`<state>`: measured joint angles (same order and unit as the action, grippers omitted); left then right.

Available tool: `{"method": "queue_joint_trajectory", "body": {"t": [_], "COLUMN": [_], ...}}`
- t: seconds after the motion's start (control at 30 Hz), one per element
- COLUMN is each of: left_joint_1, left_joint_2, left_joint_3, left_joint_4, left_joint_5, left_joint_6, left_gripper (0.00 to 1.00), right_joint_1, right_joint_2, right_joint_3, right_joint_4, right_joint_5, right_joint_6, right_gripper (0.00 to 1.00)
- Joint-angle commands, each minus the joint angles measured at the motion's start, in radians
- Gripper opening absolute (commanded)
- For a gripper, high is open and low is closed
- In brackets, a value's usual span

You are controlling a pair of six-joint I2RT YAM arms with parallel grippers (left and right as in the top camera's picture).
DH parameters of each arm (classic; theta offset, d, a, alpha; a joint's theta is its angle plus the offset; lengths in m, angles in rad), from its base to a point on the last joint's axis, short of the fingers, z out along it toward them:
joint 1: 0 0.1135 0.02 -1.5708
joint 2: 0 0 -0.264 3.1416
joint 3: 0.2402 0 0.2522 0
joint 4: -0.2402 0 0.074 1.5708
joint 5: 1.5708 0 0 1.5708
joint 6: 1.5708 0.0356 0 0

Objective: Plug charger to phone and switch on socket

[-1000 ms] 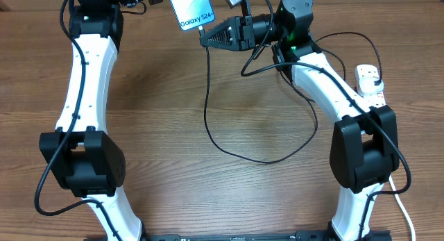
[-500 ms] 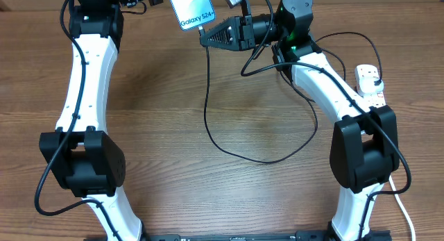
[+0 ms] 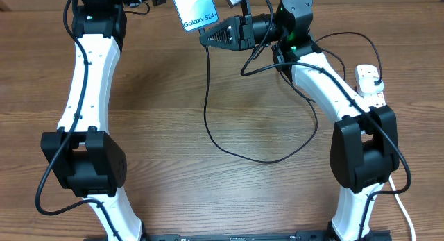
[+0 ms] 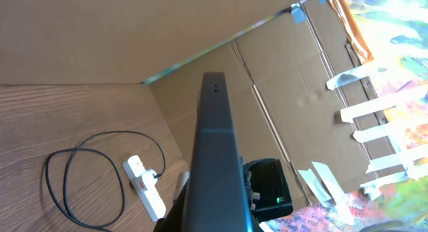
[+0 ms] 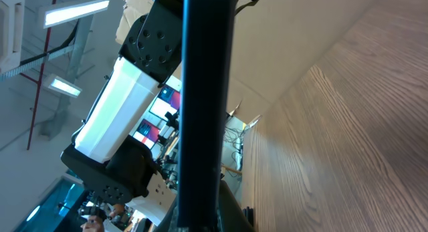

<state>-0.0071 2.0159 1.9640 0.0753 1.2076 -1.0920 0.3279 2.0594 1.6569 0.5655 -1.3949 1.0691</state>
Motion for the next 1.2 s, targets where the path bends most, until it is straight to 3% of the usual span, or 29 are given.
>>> {"method": "queue_joint_trajectory", "body": {"t": [0.0, 1.17], "left_joint_1": [0.007, 0.021], "left_joint_2": [-0.017, -0.015], "left_joint_3": [0.017, 0.017], "left_joint_4": [0.011, 0.011], "left_joint_5": [-0.010, -0.037], "left_joint_6": [0.029, 0.015], "left_gripper": [0.04, 0.04], "right_joint_1": [-0.001, -0.001], "right_joint_2": [-0.042, -0.042], "right_joint_3": [0.019, 0.018], "right_joint_4": [0.005, 0.005], "right_joint_5": [-0.006, -0.013], "right_joint_6": [0.000, 0.000], "right_gripper": [0.04, 0.04]}}
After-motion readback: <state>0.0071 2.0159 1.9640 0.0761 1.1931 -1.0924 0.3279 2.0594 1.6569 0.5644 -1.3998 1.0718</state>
